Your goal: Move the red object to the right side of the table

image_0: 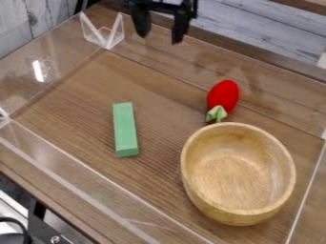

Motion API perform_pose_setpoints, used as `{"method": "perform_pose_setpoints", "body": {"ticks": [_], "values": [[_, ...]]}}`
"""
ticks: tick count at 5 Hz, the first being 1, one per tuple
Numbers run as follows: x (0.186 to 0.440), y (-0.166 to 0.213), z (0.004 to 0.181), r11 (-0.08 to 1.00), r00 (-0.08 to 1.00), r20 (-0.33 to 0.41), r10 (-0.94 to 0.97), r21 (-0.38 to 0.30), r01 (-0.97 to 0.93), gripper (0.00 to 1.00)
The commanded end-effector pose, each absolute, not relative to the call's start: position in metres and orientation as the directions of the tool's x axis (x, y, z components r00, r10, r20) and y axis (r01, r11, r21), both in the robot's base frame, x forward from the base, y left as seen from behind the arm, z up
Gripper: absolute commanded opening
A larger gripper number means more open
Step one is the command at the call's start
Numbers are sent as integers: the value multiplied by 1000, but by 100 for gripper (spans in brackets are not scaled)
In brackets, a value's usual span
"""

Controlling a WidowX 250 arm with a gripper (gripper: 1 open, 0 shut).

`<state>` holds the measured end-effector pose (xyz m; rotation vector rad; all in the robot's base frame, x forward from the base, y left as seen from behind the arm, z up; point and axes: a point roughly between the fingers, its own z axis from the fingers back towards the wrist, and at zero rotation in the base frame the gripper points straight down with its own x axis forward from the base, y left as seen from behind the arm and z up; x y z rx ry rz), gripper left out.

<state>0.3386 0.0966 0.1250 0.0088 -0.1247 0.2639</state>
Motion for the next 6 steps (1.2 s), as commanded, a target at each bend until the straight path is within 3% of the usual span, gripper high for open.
{"method": "perform_pose_setpoints", "body": {"ticks": [1,4,6], "values": [[346,112,137,978,964,175,199,22,-206,100],[359,100,113,995,985,154,78,42,-85,100],[372,92,122,997,987,155,47,46,-55,100]]}}
